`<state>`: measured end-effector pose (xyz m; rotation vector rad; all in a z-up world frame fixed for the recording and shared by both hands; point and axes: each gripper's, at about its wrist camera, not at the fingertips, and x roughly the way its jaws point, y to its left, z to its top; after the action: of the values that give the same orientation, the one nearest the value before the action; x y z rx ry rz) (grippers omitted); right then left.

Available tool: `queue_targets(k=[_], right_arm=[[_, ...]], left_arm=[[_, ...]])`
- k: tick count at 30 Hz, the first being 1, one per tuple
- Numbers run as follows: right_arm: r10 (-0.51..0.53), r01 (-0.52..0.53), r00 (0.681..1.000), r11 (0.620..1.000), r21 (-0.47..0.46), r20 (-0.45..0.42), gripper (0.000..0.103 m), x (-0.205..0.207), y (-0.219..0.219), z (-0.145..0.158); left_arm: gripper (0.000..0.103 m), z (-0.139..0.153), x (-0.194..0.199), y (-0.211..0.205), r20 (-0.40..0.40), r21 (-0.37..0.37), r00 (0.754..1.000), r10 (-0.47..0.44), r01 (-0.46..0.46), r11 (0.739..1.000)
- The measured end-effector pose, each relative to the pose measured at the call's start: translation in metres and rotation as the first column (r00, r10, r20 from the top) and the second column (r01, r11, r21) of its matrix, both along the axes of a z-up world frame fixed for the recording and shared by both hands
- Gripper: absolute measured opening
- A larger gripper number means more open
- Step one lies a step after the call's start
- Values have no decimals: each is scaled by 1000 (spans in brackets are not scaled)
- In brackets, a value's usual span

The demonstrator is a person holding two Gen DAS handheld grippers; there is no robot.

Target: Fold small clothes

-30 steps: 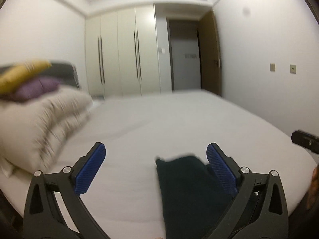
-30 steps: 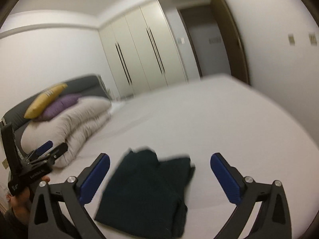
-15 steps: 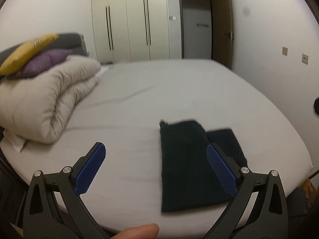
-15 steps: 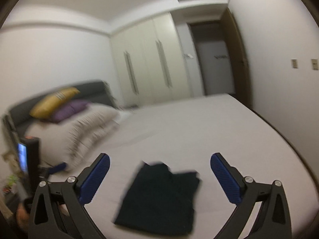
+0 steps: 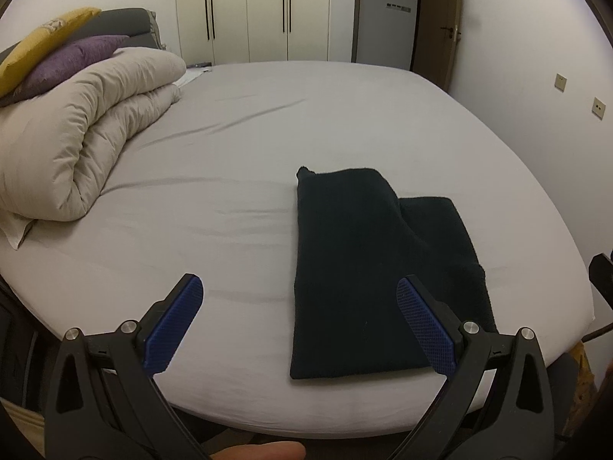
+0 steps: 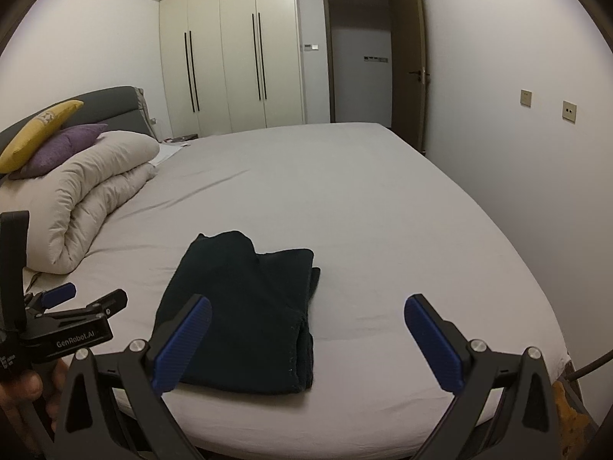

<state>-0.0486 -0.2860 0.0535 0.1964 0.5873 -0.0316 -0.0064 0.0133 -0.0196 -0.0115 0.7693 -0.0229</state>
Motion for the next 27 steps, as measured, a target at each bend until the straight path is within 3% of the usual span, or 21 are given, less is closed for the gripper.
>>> queue_targets(k=[27], right_arm=[[47,-48,990,999,1,-134,103,31,20,-38]], left_arm=[[103,-42,39,1,-73,-5,997,6,-7,1000]])
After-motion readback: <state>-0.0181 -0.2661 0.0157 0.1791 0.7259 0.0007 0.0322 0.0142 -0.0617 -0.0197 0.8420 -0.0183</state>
